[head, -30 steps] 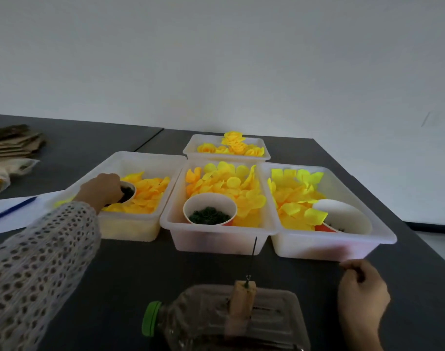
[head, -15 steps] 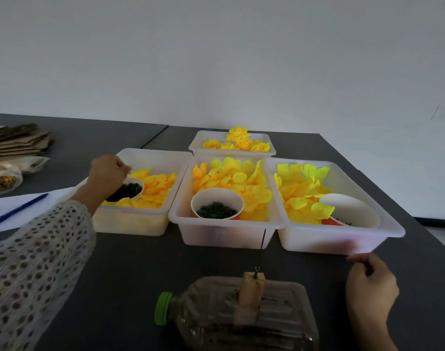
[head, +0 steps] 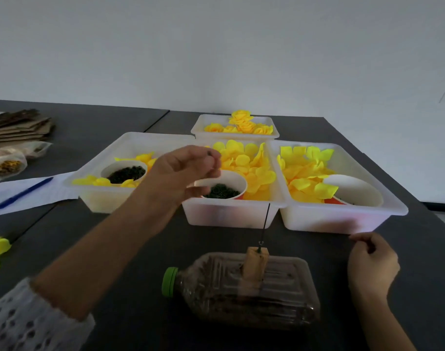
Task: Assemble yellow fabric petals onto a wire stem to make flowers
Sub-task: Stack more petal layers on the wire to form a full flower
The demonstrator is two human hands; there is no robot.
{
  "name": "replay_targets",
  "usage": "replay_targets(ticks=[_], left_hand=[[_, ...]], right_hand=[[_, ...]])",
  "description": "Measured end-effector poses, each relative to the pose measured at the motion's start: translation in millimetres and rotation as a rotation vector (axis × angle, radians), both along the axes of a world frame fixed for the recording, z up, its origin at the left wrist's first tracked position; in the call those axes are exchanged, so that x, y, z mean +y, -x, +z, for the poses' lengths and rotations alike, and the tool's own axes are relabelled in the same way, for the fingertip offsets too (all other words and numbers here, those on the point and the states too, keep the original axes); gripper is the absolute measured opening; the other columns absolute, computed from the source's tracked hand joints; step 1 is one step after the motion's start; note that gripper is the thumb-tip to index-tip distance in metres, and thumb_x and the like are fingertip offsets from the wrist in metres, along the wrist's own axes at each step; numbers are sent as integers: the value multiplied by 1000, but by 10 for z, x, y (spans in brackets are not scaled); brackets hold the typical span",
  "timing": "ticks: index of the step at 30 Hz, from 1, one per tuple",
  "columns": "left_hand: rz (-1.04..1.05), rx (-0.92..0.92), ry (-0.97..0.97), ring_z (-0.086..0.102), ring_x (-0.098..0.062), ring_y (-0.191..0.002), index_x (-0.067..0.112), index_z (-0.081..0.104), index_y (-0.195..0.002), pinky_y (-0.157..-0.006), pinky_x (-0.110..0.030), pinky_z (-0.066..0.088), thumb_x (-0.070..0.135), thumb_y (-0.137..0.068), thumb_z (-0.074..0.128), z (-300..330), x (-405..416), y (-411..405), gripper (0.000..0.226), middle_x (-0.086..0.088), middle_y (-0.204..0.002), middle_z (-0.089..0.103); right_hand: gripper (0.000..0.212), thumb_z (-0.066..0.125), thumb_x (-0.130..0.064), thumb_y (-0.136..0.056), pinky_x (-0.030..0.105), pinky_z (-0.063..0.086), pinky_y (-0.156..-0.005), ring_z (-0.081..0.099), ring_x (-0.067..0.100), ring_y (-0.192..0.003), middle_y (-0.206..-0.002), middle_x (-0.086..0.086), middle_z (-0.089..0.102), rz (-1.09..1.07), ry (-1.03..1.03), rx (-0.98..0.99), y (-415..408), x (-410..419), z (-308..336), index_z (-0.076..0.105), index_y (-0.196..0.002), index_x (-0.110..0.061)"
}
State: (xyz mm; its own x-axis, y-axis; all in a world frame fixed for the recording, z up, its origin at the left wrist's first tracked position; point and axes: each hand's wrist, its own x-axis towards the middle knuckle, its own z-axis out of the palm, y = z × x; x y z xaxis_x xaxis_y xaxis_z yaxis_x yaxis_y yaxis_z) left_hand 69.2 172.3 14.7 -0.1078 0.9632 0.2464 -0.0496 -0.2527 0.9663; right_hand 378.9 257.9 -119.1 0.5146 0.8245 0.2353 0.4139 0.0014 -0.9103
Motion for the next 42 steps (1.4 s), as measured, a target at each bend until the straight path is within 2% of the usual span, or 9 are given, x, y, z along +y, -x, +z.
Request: replay_targets(ticks=[4,11,14,17,22,26,30,33,42], left_hand=[[-114,154,-18,66,-8,-92,26,75,-84,-70,-22,55,27,-84,71,-42,-277,-450,4,3,-92,73],[-75,169,-88,61,-8,-83,23,74,-85,-64,-22,50,27,-76,64,-68,-246,-661,14,6,-90,72],[-69,202,-108,58,-6,-77,23,74,-85,-63,-19,49,18,-83,67,-65,-190,-729,9,14,-86,71],[-61,227,-140,59,-5,-76,27,74,-83,-64,-15,47,10,-85,68,-79,-159,-738,19,11,-87,73],[-66,222,-156,61,-8,-77,37,76,-80,-59,-20,49,25,-82,70,-93,-176,-709,13,7,-91,74],[-80,220,-128,61,-12,-77,37,75,-79,-56,-23,52,22,-83,67,-115,-163,-699,18,9,-90,74],[-160,336,-9,65,-10,-78,36,75,-81,-63,-22,53,18,-87,70,-227,-154,-656,20,1,-90,74],[-243,456,78,69,-6,-86,31,74,-86,-79,-21,54,16,-89,68,-392,-182,-620,16,8,-91,74],[-322,476,87,66,-1,-95,30,73,-96,-82,-12,48,22,-90,67,-496,-94,-516,12,15,-98,73]], right_hand=[[30,42,4,-89,45,51,-70,59,27,-74,-81,7,61,15,-3,-10,-7,-17,2,62,-83,-18],[30,42,4,-90,35,48,-65,58,23,-70,-80,5,61,37,-7,-5,-13,-7,-20,63,-85,-16],[30,43,4,-90,31,44,-61,57,20,-69,-79,3,61,46,-10,-3,-20,-5,-37,63,-85,-18],[31,43,4,-90,33,46,-62,57,21,-70,-80,3,60,51,0,3,-27,1,-48,62,-85,-19],[30,44,3,-91,36,48,-65,58,22,-71,-82,3,60,60,10,-8,-48,24,-52,62,-86,-19],[28,44,2,-91,32,45,-61,57,23,-69,-82,7,61,65,16,-2,-44,29,-72,63,-88,-17],[27,43,3,-91,29,43,-58,56,21,-67,-82,7,61,71,19,-3,-44,35,-73,64,-89,-15],[29,43,4,-90,30,42,-58,55,22,-66,-79,7,60,64,15,-9,-40,42,-76,64,-88,-15],[30,43,3,-90,32,44,-60,56,21,-67,-78,3,60,60,24,-19,-32,21,-58,64,-85,-17]])
